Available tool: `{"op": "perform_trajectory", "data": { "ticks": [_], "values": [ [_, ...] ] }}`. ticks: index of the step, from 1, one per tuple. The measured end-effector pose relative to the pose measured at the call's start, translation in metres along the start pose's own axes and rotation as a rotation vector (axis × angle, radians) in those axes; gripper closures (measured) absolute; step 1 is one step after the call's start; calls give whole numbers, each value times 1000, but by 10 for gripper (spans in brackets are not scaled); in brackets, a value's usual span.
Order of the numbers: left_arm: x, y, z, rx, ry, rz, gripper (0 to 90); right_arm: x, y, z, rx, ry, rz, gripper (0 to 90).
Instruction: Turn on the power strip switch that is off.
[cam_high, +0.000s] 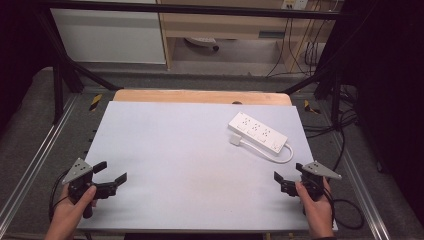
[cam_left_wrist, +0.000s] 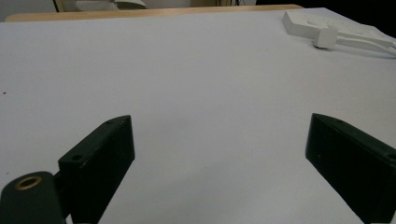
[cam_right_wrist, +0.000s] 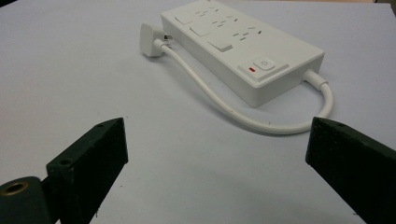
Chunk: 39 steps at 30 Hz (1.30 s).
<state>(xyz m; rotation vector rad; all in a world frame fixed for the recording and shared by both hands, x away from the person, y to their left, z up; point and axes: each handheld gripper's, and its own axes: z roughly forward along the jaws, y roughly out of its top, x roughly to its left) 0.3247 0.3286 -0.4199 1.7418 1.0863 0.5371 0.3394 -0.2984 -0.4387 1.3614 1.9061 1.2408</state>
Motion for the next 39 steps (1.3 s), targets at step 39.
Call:
{"op": "perform_trajectory", "data": {
  "ticks": [39],
  "values": [
    [4,-3,-4,8,-23,10,82,15,38,-14,-52,2,-11,43]
  ]
}}
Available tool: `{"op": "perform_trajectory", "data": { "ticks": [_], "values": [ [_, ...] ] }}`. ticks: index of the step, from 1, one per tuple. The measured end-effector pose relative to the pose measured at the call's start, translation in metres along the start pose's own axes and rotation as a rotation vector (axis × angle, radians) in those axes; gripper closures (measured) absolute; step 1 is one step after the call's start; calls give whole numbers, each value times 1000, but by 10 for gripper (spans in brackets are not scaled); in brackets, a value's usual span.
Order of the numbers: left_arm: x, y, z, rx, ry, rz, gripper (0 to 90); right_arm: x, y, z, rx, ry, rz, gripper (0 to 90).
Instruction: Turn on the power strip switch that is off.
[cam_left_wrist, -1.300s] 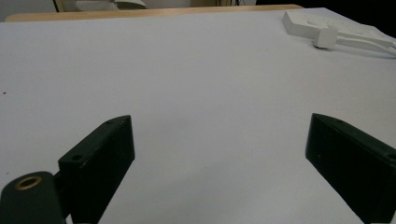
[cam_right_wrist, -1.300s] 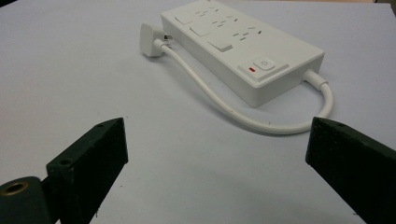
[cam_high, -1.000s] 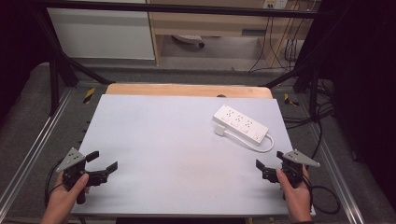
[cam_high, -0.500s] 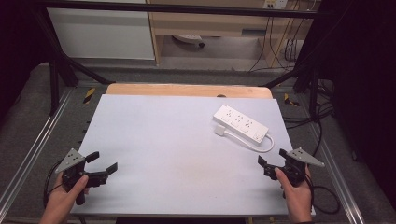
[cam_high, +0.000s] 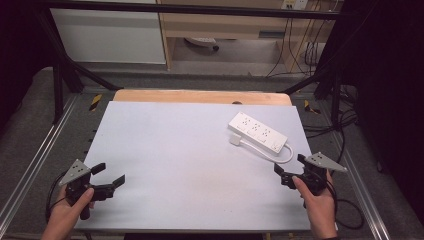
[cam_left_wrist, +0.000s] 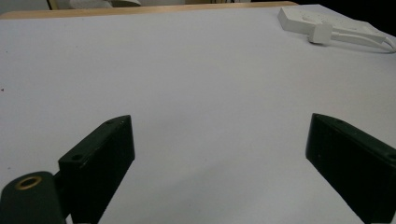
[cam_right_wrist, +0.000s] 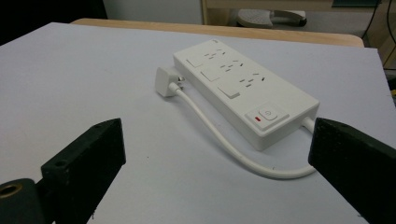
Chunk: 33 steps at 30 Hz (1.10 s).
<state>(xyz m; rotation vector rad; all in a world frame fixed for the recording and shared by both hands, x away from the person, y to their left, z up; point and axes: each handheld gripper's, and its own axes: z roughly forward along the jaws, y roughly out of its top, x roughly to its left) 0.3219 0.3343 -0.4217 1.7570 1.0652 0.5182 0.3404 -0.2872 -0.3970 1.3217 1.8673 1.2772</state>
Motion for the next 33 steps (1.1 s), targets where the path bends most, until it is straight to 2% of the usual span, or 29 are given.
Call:
{"op": "perform_trajectory", "data": {
  "ticks": [6,17,27,33],
  "values": [
    [0,0,1,8,-3,9,81,0,3,4,30,22,16,46],
    [0,-1,1,17,-4,11,78,-6,16,5,56,23,11,46],
    [0,-1,1,19,-5,17,77,-9,24,10,52,13,10,33],
    [0,-2,0,16,-1,9,77,-12,29,15,26,-1,19,30]
  ]
}}
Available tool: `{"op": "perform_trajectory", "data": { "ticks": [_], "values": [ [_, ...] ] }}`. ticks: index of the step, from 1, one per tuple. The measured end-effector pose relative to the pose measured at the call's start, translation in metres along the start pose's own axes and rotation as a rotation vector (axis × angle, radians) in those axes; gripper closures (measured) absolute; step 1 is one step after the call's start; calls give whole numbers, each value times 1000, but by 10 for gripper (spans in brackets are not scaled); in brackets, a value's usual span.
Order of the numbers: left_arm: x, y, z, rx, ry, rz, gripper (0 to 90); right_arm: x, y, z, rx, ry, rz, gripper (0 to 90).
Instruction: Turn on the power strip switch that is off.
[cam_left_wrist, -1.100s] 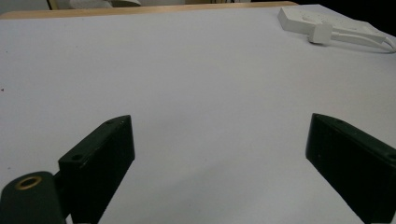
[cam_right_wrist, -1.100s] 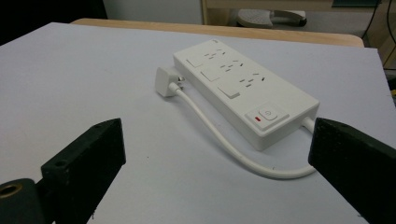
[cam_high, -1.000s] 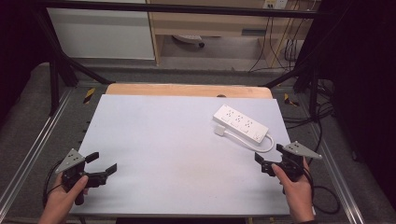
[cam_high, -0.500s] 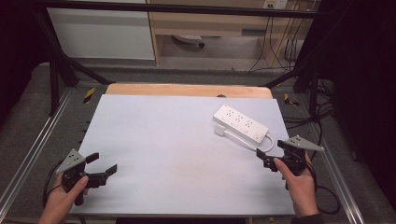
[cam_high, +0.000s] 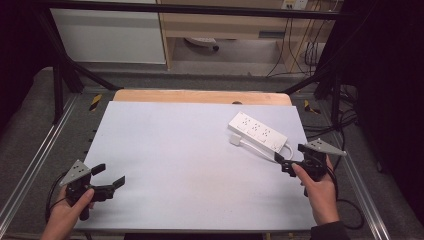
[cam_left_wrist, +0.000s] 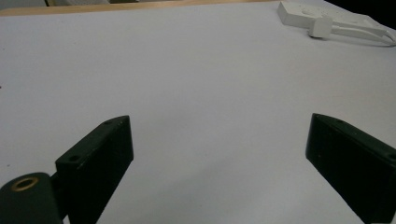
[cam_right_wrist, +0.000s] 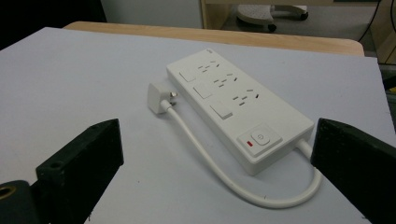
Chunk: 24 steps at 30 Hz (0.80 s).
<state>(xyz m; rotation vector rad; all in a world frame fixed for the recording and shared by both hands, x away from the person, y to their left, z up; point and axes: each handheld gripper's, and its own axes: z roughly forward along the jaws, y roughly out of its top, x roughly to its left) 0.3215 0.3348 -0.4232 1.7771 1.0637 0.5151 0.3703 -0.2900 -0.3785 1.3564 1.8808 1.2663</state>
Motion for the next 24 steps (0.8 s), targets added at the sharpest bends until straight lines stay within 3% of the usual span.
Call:
{"op": "perform_trajectory", "data": {
  "ticks": [10,24],
  "values": [
    [1,0,0,4,0,2,77,-6,9,3,-29,0,25,39],
    [0,-1,1,8,-4,4,77,-7,29,9,-11,-8,-10,50]
  ]
}}
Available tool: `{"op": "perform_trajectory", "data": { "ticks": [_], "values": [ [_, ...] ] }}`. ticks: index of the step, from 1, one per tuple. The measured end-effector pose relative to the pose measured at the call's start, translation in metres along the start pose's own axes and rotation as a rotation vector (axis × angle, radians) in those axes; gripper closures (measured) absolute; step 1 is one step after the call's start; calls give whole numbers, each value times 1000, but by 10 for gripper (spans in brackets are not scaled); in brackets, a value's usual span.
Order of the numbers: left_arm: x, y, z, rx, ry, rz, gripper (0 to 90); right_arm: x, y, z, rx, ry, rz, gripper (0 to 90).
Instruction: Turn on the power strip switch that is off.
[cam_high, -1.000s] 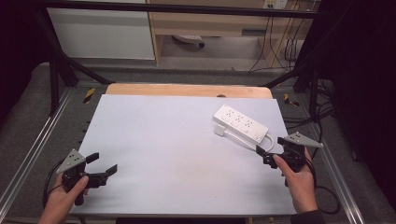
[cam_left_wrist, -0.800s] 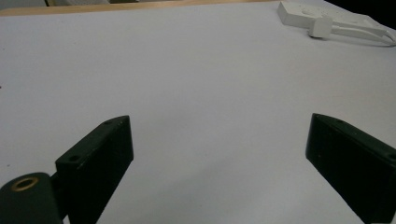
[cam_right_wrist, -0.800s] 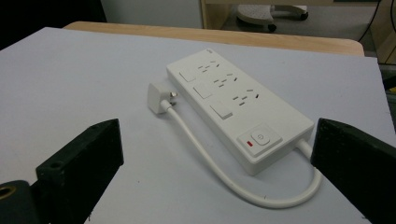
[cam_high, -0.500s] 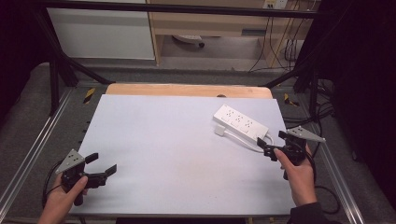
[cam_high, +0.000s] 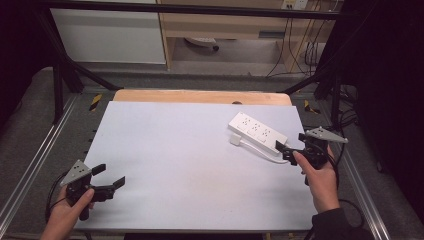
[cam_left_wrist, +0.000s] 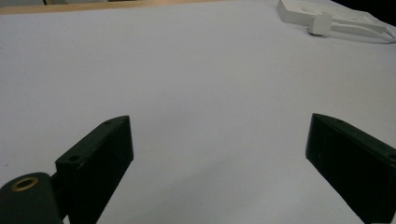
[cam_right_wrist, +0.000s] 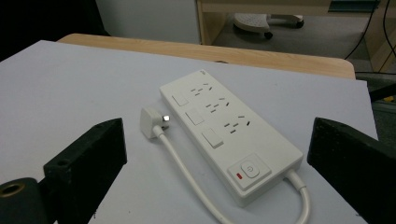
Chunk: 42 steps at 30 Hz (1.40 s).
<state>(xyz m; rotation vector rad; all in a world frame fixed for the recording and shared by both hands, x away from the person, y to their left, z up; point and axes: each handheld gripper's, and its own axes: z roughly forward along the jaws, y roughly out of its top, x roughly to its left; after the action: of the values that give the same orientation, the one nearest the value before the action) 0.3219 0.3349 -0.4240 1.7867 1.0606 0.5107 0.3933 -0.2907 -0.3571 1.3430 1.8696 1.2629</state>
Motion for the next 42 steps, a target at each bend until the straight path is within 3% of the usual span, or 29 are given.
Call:
{"op": "perform_trajectory", "data": {
  "ticks": [10,24,42],
  "values": [
    [0,0,0,3,-4,0,77,-2,14,15,36,16,2,28],
    [0,-1,1,12,-7,7,78,-7,20,36,70,31,14,37],
    [0,-1,1,17,-12,4,78,-16,22,61,134,11,18,45]
  ]
}}
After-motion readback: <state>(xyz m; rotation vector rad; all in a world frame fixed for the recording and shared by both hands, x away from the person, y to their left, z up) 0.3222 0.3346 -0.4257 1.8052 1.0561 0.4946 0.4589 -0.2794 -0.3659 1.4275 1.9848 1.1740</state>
